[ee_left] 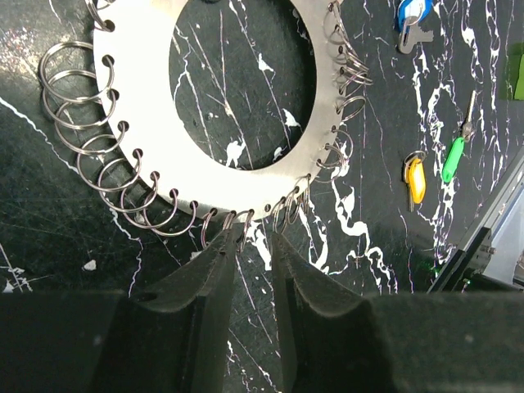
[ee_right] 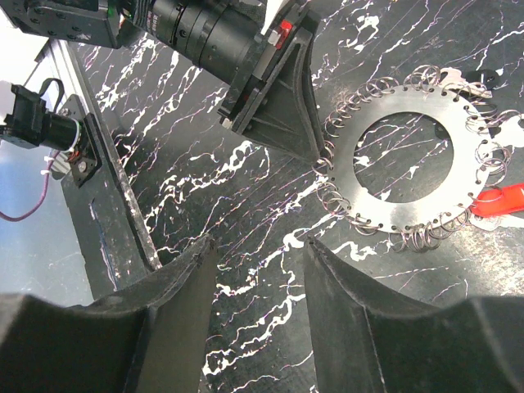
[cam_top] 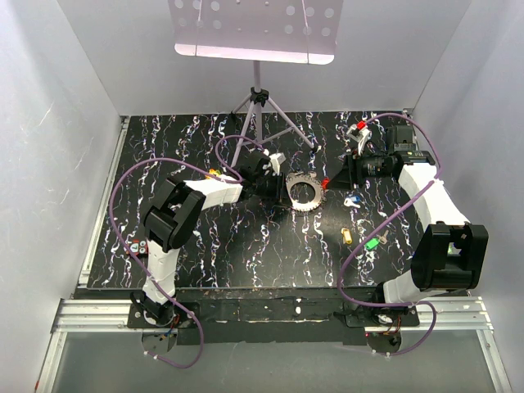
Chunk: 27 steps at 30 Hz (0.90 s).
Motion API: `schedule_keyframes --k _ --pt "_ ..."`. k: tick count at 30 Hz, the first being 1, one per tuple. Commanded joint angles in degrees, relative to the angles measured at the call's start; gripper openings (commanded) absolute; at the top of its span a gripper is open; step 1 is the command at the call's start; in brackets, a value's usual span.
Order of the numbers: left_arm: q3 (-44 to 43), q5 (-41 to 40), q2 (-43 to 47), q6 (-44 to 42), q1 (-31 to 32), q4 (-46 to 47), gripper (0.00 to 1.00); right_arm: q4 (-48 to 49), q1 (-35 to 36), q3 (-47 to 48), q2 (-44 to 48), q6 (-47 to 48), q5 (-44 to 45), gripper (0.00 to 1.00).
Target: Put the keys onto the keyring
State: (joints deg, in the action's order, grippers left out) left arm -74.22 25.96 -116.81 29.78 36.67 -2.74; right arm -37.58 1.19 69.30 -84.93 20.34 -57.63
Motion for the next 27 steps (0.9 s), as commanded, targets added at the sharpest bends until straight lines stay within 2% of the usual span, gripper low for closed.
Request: schedule_keyframes --k 1,14,22,27 --pt "-2.07 -1.43 0.01 -1.92 0.78 -2.35 0.24 -0.82 -0.31 1.98 -0.59 0.93 -1.52 0.53" --pt "-4.62 -6.09 -0.87 -3.94 2.53 -6.4 0.26 -0.83 -0.14 1.98 -0.59 0.93 -1.52 0.53" --pt "-5.41 -6.53 -2.01 -3.94 3.06 -6.66 0.24 -0.83 -0.22 2.16 -0.68 0.93 -1.52 0.53" --pt "-5.5 -7.23 -2.28 -4.2 3.06 -7.27 0.19 -0.83 -0.14 2.16 -0.59 0.93 -1.52 0.53"
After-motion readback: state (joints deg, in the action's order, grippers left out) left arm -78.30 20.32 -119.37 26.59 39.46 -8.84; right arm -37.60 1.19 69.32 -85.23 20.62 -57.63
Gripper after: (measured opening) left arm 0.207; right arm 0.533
